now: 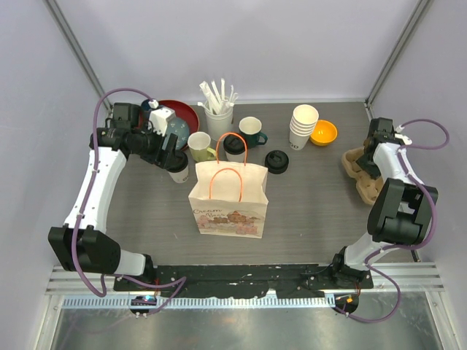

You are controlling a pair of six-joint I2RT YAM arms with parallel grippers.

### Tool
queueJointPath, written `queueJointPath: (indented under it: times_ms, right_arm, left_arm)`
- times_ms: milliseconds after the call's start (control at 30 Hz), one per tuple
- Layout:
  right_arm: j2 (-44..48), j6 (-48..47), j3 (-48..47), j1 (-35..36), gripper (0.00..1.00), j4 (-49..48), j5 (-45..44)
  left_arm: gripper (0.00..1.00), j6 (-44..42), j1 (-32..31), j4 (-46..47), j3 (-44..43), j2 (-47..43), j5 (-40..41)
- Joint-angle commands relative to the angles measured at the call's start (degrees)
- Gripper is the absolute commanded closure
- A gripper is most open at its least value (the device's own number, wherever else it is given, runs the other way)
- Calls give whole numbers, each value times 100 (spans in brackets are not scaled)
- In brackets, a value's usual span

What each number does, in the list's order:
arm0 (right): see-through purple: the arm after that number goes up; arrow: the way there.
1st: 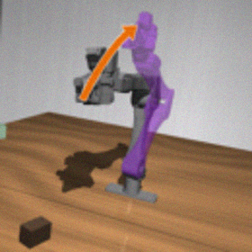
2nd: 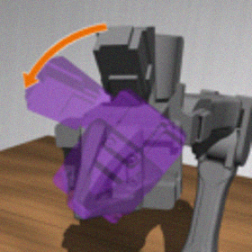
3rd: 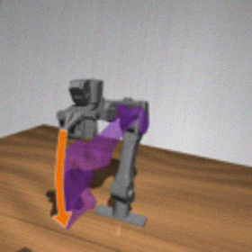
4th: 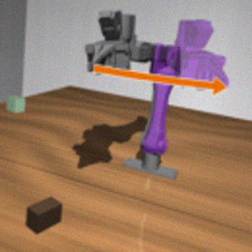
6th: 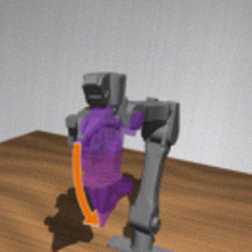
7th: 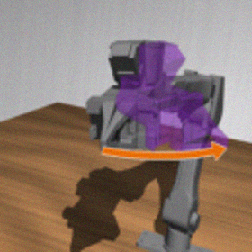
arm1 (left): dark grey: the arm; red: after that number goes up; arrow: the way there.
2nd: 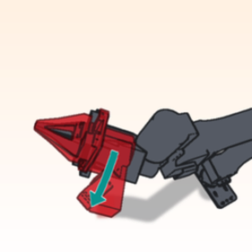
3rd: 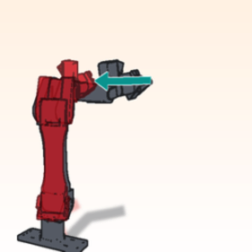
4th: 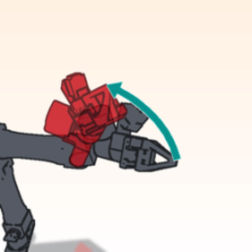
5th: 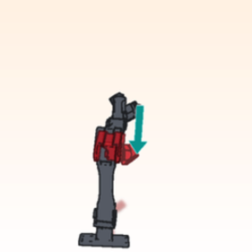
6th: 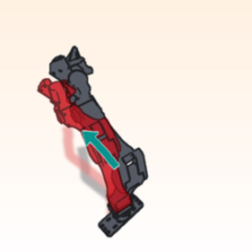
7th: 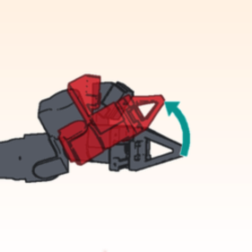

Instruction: Pack the takeout coffee

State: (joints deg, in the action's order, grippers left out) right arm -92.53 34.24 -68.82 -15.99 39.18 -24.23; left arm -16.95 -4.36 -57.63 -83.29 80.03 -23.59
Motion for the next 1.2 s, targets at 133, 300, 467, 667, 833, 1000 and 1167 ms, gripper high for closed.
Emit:
queueJointPath:
  times_ms: [133, 300, 467, 667, 833, 1000, 1167]
  right_arm:
    - [-177, -497, 9, 8, 68, -279, 541]
    - [33, -655, -53, 8, 59, -235, 612]
    - [156, -848, -106, 60, 41, -165, 779]
    - [516, -1462, 8, 262, 35, -313, 953]
    - [605, -3696, -35, 1182, 40, -586, 1228]
    - [307, -5005, -263, 1599, 48, -359, 1596]
    - [-150, -5015, -869, 1599, 49, 229, 1738]
  left_arm:
    - [29, -80, 32, 14, -144, -128, -93]
    - [29, -89, 23, 6, -126, -128, -110]
    - [29, -98, 32, -3, -153, -137, -137]
    - [29, -212, 23, -47, -144, -137, -128]
    - [28, -318, 32, 32, -91, -163, -128]
    - [28, -379, 23, 173, -4, -216, -295]
    - [28, -511, 23, 111, 14, -224, -339]
